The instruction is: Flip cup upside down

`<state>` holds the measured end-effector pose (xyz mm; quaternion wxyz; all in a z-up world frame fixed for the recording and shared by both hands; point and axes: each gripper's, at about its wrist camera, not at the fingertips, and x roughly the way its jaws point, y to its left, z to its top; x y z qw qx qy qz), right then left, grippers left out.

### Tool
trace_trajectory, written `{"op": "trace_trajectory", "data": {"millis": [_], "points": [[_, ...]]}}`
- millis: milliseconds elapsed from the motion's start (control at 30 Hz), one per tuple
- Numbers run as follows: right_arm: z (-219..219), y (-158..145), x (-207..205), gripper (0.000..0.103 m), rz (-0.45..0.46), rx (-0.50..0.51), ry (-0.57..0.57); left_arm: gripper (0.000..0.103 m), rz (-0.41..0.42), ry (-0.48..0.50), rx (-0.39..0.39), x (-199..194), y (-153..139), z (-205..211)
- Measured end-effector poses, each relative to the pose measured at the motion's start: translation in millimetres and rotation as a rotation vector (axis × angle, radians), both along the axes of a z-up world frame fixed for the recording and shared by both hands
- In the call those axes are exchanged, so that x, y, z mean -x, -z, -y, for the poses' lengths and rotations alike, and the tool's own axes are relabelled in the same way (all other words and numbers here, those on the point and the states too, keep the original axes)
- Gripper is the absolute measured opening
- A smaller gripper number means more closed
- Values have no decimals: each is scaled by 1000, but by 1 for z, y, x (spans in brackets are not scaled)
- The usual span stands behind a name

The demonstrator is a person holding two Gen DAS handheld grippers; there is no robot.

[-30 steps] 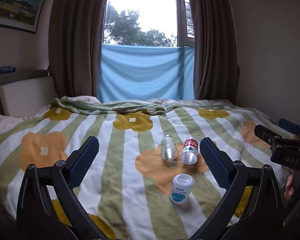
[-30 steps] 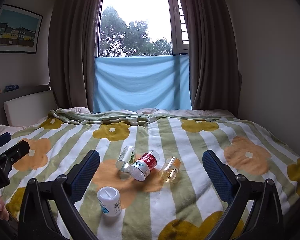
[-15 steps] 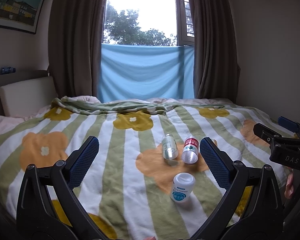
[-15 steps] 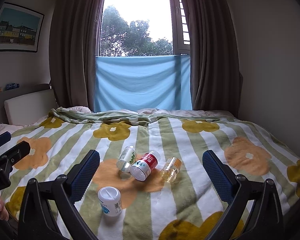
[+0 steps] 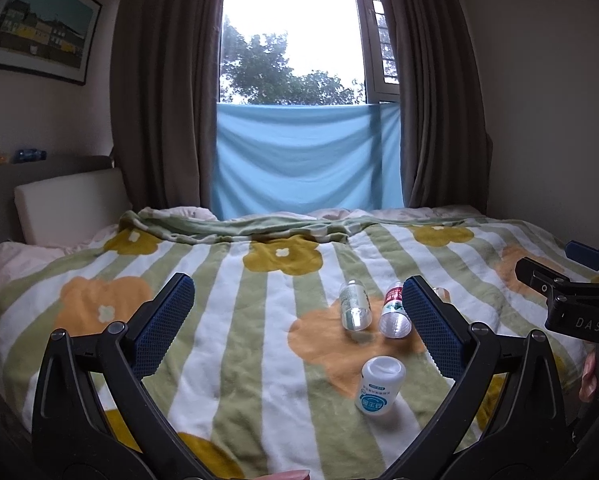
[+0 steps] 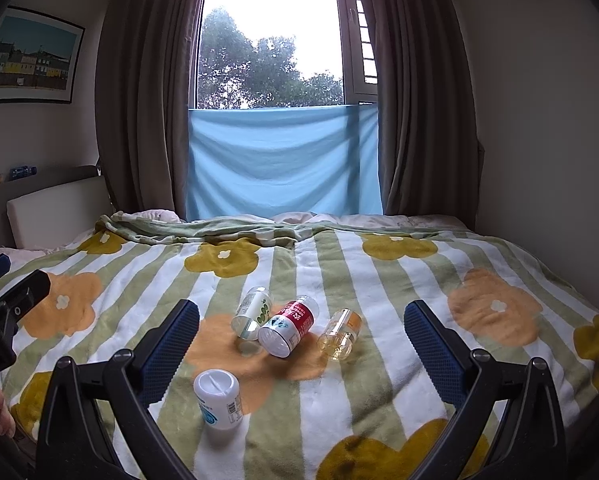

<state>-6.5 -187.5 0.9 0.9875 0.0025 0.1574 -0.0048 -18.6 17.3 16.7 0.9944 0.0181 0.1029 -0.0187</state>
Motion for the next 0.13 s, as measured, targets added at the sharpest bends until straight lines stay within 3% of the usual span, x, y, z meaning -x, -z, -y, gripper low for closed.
{"op": "trace_trajectory", "data": {"millis": [133], "points": [[0, 2, 0, 102, -6, -1, -2, 103, -6, 0, 9, -2, 0, 0]]}}
